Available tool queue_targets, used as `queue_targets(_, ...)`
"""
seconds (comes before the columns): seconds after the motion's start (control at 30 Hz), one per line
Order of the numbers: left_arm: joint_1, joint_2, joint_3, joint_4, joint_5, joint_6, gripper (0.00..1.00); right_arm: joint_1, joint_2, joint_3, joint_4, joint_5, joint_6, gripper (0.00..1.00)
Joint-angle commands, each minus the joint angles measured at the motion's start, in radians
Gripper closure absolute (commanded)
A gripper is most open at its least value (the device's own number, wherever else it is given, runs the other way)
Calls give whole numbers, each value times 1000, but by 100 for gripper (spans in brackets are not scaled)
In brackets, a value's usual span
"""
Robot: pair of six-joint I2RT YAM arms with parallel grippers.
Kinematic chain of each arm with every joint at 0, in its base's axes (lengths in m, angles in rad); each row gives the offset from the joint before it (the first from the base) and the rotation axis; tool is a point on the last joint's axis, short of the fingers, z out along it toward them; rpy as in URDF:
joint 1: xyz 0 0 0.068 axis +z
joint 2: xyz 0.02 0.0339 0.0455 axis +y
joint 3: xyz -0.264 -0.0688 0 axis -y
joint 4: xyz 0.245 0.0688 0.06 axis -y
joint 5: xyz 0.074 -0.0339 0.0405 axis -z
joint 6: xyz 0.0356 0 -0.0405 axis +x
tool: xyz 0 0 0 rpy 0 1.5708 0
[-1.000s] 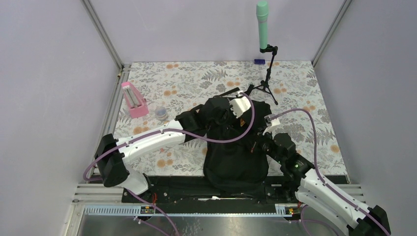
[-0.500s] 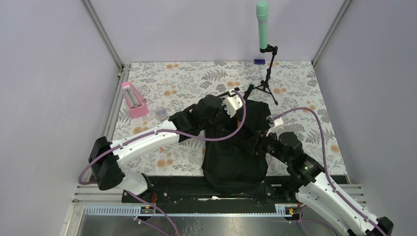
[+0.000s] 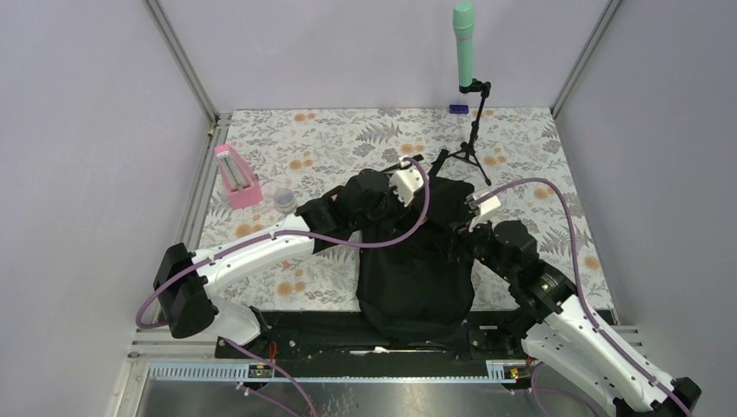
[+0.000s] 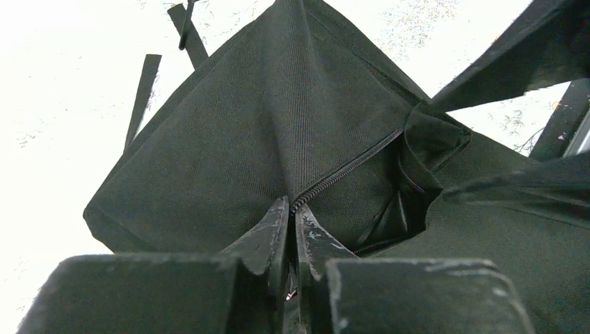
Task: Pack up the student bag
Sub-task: Unzip the student bag at the center of the board.
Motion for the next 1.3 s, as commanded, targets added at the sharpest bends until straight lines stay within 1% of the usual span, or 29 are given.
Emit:
queue_targets(0.0, 6, -79, -8, 93, 4, -54, 94, -2, 79, 46, 56, 60, -125, 34)
queue_targets(0.17, 6, -92, -34, 107, 14, -62, 93, -2, 129, 29, 162, 43, -164, 34)
queue_targets(0.37, 6, -85, -41, 103, 18, -62, 93, -1, 234, 45, 215, 88, -212, 35)
queue_targets(0.47, 5, -92, -49, 106, 16, -89, 93, 0, 255, 39, 271, 115, -209, 35)
queue_targets(0.57, 6, -99, -63, 113, 10, -90, 93, 2, 270, 43, 292, 180, -208, 36)
queue_targets(0.63, 6, -102, -68, 114, 5, -90, 93, 2, 276, 46, 301, 223, -207, 39)
queue_targets(0.7, 6, -104, -74, 114, 0, -91, 93, 1, 271, 43, 312, 248, -205, 46)
queue_targets(0.8, 6, -112, -87, 116, -2, -99, 93, 2, 266, 39, 322, 269, -205, 62)
queue_targets(0.87, 6, -119, -94, 121, -2, -108, 93, 2, 269, 38, 320, 268, -206, 70)
queue_targets(0.9, 5, -124, -99, 125, -2, -113, 92, 2, 271, 39, 319, 266, -205, 76)
queue_targets(1.0, 6, -147, -117, 137, 1, -132, 86, 2, 271, 38, 317, 259, -202, 98)
queue_targets(1.03, 6, -157, -125, 139, 2, -138, 84, 1, 268, 38, 316, 257, -201, 100)
queue_targets(1.07, 6, -166, -132, 143, 1, -145, 79, 1, 266, 36, 317, 253, -201, 100)
queue_targets(1.17, 6, -204, -156, 154, -7, -166, 57, 2, 255, 32, 320, 251, -202, 100)
queue_targets(1.27, 6, -243, -180, 153, -20, -191, 41, 2, 252, 31, 320, 251, -202, 100)
